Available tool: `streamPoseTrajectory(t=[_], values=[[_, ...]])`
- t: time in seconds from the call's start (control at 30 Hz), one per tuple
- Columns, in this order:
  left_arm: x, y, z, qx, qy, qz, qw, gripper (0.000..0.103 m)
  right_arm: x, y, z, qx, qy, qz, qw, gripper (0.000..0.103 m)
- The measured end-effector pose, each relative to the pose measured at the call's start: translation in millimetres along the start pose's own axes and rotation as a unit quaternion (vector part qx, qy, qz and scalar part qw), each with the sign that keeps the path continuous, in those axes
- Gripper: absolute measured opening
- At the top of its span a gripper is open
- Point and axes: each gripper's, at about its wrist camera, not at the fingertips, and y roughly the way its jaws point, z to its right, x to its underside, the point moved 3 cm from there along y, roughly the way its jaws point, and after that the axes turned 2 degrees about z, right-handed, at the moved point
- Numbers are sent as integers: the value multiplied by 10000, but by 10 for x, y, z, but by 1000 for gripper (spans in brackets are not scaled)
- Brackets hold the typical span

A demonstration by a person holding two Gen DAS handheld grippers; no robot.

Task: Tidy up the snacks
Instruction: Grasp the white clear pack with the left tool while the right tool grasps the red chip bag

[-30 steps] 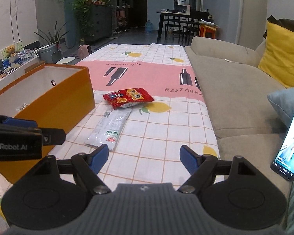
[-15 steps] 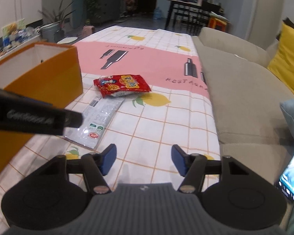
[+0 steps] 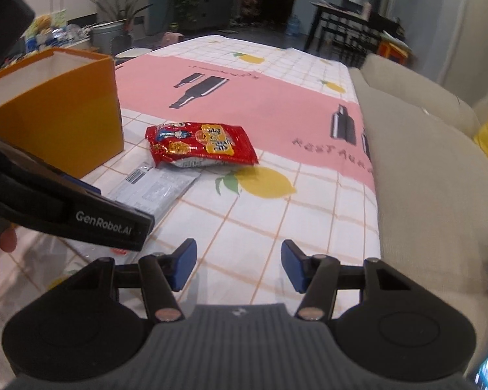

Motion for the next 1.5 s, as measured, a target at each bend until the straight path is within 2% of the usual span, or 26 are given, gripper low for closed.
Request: streamPoseTrajectory(t=[0.1, 0.13, 0.23, 0.33, 0.43, 0.53, 0.63, 0.7, 0.83, 0.9, 1.03, 1.23, 1.4, 1.5], values=[[-49, 32, 17, -56, 95, -21, 9999, 71, -73, 139, 2, -67, -428, 118, 9990, 51], [-64, 36, 14, -31, 84, -40, 10000, 64, -92, 181, 6, -95, -589, 147, 9981, 50], [-101, 51, 23, -34, 176, -70, 9998, 57, -143, 299, -39, -109, -1307, 283, 9910, 46], [-91, 37, 4, -13, 171, -82, 9998, 55, -216, 409, -68, -92, -2030, 429, 9782, 45], [-66, 11, -7, -65, 176, -135, 9997, 55, -283, 521, -53, -132, -2488, 506, 9671, 43], [-42, -11, -33, -39, 121, -199, 9997, 55, -326, 626, -92, -137, -3083, 618, 9492, 43], [-15, -31, -47, -26, 148, -209, 9997, 55, -360, 716, -125, -192, -3443, 679, 9362, 39], [-5, -37, -58, -7, 135, -206, 9997, 55, -375, 764, -133, -197, -3521, 689, 9332, 31], [-11, -30, -62, 10, 136, -215, 9997, 55, -374, 814, -152, -203, -3502, 706, 9338, 20], [-9, -28, -60, 3, 140, -213, 9997, 55, -359, 824, -169, -198, -3475, 710, 9348, 8], [0, -38, -59, 1, 152, -223, 9996, 55, -311, 802, -228, -152, -3434, 723, 9363, 0], [39, -80, -66, 2, 151, -234, 9996, 54, -265, 626, -260, -135, -3166, 604, 9465, 0], [117, -137, -78, 51, 120, -264, 9996, 54, -189, 403, -240, -87, -2582, 187, 9659, 0], [204, -195, -86, 70, 141, -277, 9995, 54, -130, 219, -217, -5, -2014, -153, 9794, 0]])
